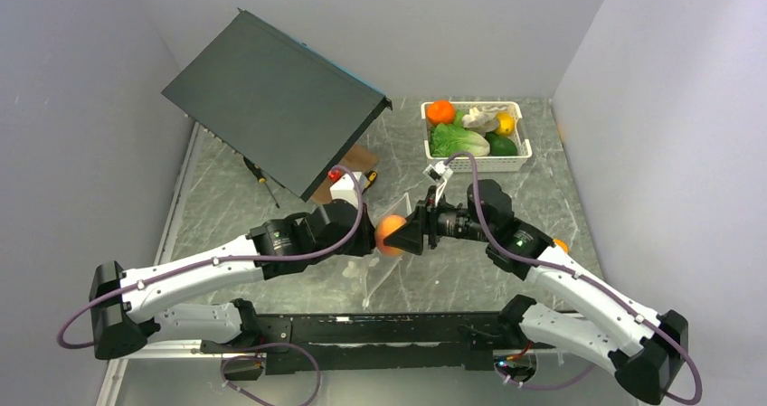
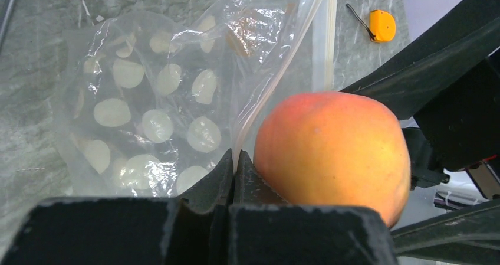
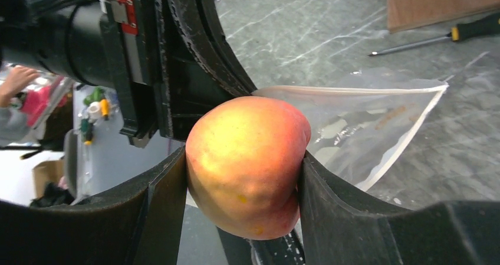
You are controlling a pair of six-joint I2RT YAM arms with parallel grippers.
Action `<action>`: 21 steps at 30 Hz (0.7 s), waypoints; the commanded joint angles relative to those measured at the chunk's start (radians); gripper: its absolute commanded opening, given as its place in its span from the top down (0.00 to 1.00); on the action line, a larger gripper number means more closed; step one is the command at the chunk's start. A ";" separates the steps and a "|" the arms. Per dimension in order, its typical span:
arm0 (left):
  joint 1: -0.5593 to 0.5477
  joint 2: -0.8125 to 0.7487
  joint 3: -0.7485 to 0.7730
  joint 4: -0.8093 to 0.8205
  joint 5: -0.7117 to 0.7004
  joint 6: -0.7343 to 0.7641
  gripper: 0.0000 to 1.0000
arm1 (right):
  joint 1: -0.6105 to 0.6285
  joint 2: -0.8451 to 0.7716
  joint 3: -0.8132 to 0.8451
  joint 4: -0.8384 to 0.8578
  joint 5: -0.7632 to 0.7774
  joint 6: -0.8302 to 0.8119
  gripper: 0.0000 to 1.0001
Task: Place the food in the zip-top bag and seal the zipper
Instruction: Place the fake fruit in the zipper food storage bag.
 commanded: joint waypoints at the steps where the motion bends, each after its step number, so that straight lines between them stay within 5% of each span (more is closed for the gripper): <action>1: 0.000 -0.031 0.022 0.077 0.012 -0.010 1.00 | 0.061 -0.023 -0.028 -0.041 0.234 -0.055 1.00; 17: 0.001 -0.079 -0.004 0.129 0.019 -0.013 1.00 | 0.175 0.064 0.009 -0.074 0.451 -0.029 0.99; 21: 0.001 -0.088 -0.004 0.152 0.033 -0.016 1.00 | 0.205 0.091 0.011 -0.029 0.423 -0.014 0.72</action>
